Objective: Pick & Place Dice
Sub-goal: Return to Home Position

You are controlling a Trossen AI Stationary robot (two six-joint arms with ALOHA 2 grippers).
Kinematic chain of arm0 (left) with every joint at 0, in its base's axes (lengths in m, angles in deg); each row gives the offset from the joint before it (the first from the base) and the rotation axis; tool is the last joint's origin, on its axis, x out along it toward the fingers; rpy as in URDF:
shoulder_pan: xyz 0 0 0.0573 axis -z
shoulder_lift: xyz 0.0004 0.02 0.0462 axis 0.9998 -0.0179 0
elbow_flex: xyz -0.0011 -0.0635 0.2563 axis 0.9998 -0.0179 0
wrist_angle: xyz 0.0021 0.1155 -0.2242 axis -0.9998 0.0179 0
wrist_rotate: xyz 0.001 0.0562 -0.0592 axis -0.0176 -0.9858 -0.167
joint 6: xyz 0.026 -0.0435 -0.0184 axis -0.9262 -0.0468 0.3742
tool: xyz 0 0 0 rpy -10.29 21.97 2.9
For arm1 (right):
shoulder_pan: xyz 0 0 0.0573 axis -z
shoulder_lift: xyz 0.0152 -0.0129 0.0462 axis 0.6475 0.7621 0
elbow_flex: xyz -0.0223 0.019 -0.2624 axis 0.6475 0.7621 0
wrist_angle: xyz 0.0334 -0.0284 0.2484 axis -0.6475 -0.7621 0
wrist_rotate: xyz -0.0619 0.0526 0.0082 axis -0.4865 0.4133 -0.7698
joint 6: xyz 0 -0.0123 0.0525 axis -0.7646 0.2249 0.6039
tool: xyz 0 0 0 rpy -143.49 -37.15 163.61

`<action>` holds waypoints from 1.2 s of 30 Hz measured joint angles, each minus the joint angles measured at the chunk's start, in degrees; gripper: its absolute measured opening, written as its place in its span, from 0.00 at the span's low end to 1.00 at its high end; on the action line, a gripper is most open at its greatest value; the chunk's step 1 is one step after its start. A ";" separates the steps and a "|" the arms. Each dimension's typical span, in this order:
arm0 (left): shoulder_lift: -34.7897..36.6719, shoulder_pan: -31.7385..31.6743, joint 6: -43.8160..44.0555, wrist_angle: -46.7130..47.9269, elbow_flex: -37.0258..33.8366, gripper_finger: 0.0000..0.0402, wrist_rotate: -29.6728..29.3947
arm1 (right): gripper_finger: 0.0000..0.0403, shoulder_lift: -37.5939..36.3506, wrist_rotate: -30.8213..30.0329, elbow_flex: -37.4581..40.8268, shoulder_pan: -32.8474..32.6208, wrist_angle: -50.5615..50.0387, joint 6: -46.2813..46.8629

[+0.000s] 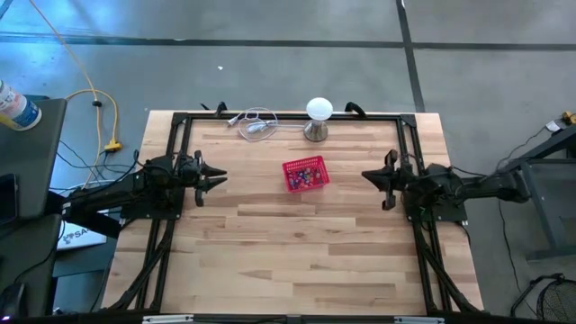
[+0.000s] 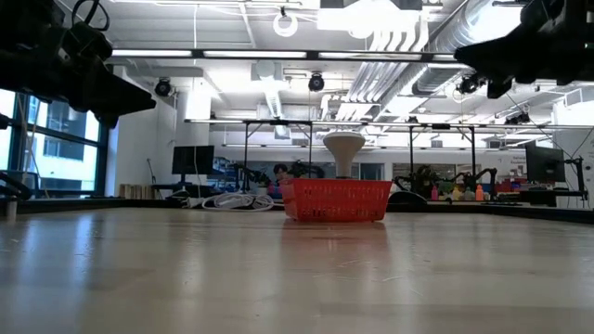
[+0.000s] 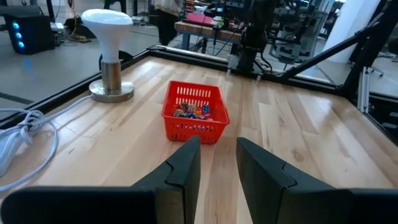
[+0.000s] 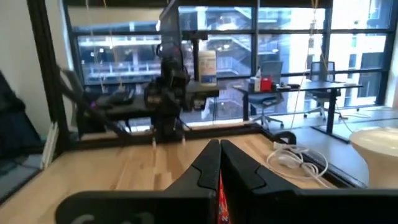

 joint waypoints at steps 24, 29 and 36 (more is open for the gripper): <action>-0.04 0.00 -5.30 -8.11 -0.28 0.24 -2.84 | 0.00 -1.04 -7.15 -0.47 -0.06 -16.93 18.48; -0.04 0.00 -5.31 -10.85 -0.24 0.24 -2.93 | 0.00 -1.04 -7.15 -0.50 -0.06 -16.93 18.39; -0.04 0.00 -5.32 -11.32 -0.15 0.24 -2.97 | 0.00 -1.02 -7.15 -0.50 -0.08 -16.93 18.37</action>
